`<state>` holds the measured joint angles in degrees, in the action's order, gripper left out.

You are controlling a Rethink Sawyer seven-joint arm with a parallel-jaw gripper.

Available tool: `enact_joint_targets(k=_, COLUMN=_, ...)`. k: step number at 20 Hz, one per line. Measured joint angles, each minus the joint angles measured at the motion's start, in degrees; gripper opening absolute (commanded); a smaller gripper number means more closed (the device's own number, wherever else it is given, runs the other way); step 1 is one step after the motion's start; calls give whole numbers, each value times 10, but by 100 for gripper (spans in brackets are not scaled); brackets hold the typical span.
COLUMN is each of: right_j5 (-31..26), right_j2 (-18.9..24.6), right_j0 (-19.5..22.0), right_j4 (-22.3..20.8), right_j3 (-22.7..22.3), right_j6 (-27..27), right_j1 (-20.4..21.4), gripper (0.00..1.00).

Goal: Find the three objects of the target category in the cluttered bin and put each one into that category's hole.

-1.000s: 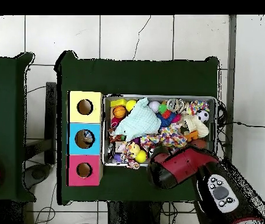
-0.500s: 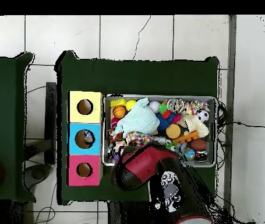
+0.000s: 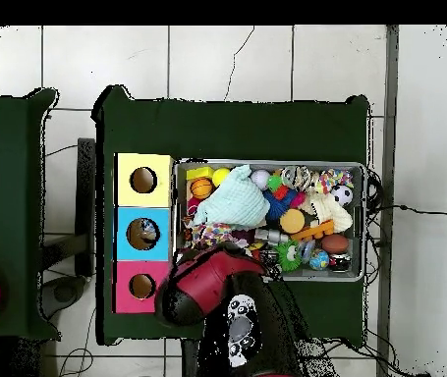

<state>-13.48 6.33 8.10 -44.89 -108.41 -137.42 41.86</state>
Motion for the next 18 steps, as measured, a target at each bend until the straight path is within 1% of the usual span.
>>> enact_joint_targets(k=1, right_j5=0, right_j2=-8, right_j0=-5, right_j4=12, right_j3=0, right_j6=0, right_j1=0, gripper=100)
enact_joint_targets(k=8, right_j5=0, right_j2=-15, right_j0=2, right_j4=20, right_j3=0, right_j6=0, right_j1=2, gripper=100)
enact_joint_targets(k=11, right_j5=0, right_j2=-14, right_j0=16, right_j4=22, right_j3=-1, right_j6=0, right_j1=8, gripper=100)
enact_joint_targets(k=15, right_j5=-6, right_j2=-1, right_j0=63, right_j4=39, right_j3=-8, right_j6=0, right_j1=35, gripper=100)
enact_joint_targets(k=18, right_j5=-28, right_j2=12, right_j0=96, right_j4=61, right_j3=-15, right_j6=0, right_j1=64, gripper=100)
